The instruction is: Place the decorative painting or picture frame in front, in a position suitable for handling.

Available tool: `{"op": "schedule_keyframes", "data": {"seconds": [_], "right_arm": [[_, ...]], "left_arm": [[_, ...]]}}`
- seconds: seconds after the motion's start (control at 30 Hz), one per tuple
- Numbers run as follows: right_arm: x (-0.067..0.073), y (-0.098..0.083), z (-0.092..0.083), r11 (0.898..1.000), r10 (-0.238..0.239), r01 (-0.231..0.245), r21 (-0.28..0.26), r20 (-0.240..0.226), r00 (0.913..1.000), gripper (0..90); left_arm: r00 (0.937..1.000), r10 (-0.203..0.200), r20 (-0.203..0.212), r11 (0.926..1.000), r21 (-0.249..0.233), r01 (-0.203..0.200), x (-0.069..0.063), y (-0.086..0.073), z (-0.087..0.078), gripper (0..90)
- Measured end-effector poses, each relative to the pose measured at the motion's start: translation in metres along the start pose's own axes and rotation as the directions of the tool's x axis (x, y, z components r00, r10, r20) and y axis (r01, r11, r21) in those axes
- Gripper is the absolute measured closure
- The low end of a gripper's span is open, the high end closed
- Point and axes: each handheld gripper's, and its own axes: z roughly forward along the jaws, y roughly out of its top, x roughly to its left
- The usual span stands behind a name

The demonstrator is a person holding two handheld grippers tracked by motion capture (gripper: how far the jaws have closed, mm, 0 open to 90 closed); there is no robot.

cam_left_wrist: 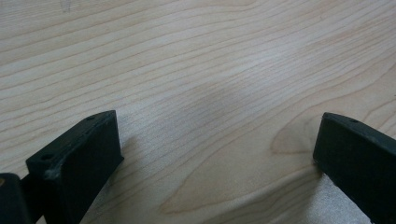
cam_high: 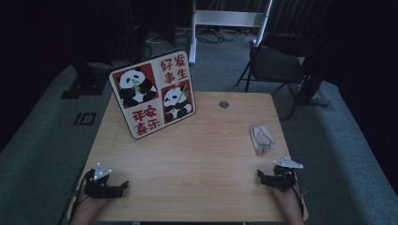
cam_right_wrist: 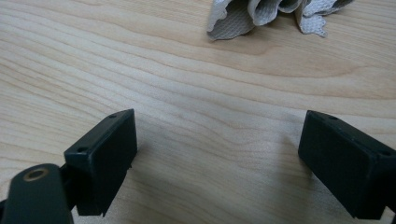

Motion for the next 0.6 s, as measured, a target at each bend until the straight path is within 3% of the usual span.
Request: {"op": "schedule_keyframes", "data": {"seconds": [0.33, 0.6], "right_arm": [[0.000, 0.000, 0.000, 1.000, 0.000, 0.000, 0.001, 0.000, 1.0000, 11.1], [0.000, 0.000, 0.000, 1.000, 0.001, -0.001, 0.001, 0.001, 1.0000, 11.2]], "left_arm": [[0.9998, 0.015, 0.011, 0.9998, 0.011, -0.015, 0.005, 0.002, 0.000, 1.6], [0.9999, -0.015, 0.005, 0.9999, 0.004, 0.015, 0.018, 0.007, 0.001, 1.6]]}}
